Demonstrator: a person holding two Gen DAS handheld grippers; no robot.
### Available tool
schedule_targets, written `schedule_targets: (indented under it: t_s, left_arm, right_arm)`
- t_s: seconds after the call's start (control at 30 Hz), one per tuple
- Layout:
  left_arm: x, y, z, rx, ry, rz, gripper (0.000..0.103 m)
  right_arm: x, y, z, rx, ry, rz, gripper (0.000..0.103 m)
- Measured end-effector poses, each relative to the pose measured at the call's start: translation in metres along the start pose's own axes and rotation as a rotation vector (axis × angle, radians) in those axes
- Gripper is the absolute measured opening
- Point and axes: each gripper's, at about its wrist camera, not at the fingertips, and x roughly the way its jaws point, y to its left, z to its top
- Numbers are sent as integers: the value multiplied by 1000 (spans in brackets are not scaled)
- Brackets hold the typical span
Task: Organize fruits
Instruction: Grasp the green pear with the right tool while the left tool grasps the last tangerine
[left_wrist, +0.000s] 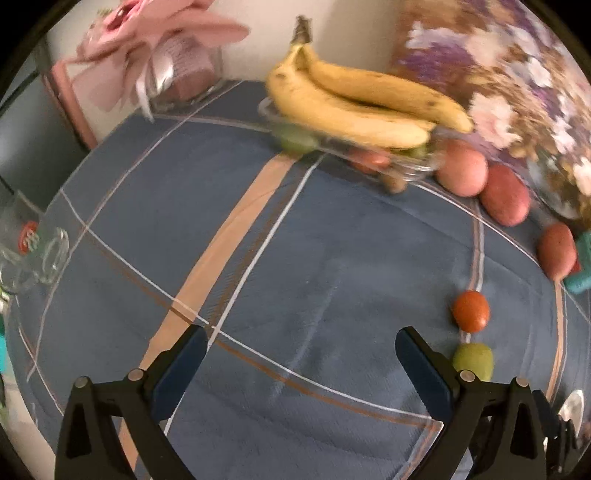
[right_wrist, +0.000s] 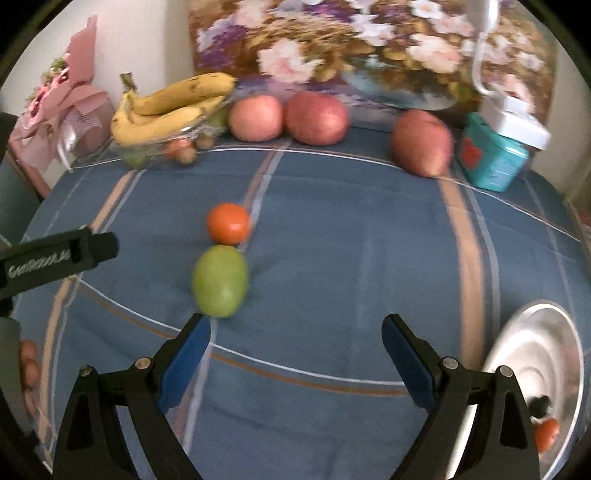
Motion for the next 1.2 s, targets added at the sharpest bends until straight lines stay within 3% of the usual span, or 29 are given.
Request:
schedule_targets:
  t_s: [0.27, 0.4, 0.57, 0.63, 0.83, 0.9, 1.2]
  left_arm:
    - [8, 4, 9, 5, 2, -44, 103]
    - [13, 2, 13, -24, 22, -109, 103]
    - [15, -6, 16, -33, 18, -155, 102]
    - [13, -11, 17, -39, 16, -195, 102]
    - [17, -36, 16, -21, 20, -263, 100]
    - [23, -50, 14, 2, 30, -282, 95]
    - [25, -121, 1, 218, -28, -301, 79]
  right_arm:
    - [27, 21, 13, -27, 18, 20, 93]
    - [39, 25, 16, -35, 22, 23, 69]
    - [44, 28, 19, -29, 21, 56, 56]
    - [43, 30, 20, -36, 20, 79, 42]
    - [39, 16, 23, 2, 26, 86, 42]
    - [34, 0, 25, 36, 16, 64, 42]
    - [12, -74, 25, 213, -30, 7, 42]
